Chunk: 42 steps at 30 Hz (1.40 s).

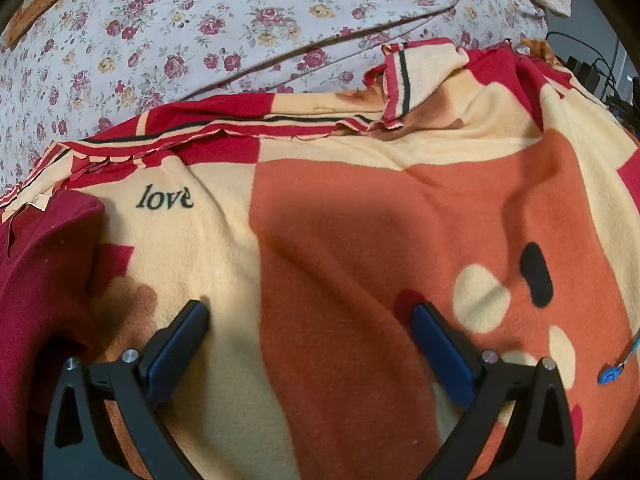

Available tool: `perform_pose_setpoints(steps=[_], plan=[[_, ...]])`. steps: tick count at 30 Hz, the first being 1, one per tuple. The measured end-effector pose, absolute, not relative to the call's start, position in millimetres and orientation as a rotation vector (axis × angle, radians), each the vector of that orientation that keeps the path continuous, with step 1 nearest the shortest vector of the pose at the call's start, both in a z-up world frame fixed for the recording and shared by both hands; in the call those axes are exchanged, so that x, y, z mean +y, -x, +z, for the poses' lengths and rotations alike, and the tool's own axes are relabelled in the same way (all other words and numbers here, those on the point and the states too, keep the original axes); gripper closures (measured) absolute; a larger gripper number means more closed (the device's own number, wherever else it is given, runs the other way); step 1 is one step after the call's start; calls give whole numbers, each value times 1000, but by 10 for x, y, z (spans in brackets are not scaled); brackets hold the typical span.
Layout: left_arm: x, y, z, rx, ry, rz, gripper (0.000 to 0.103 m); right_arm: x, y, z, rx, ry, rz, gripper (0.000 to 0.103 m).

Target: Fold small clothes

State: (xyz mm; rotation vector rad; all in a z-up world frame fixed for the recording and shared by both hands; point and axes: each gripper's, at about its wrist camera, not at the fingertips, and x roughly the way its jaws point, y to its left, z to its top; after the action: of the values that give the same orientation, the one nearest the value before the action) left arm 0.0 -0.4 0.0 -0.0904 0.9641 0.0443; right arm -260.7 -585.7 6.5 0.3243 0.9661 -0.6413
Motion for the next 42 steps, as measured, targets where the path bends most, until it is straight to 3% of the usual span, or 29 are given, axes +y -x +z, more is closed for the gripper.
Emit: perform_pose_setpoints(steps=[10, 15, 21, 36, 42], plan=[[21, -22, 40, 1042, 112, 57, 25, -5857, 2607, 65, 966, -324, -642, 0], [-33, 233, 160, 1034, 98, 71, 37, -5857, 2607, 65, 966, -324, -641, 0], [-193, 558, 339, 972, -58, 57, 38, -5856, 2607, 64, 967, -324, -642, 0], [-714, 1255, 809, 898, -99, -131, 39, -5838, 2601, 61, 972, -327, -640, 0], [-864, 1458, 861, 900, -103, -179, 39, -5855, 2601, 166, 1078, -366, -511, 1]])
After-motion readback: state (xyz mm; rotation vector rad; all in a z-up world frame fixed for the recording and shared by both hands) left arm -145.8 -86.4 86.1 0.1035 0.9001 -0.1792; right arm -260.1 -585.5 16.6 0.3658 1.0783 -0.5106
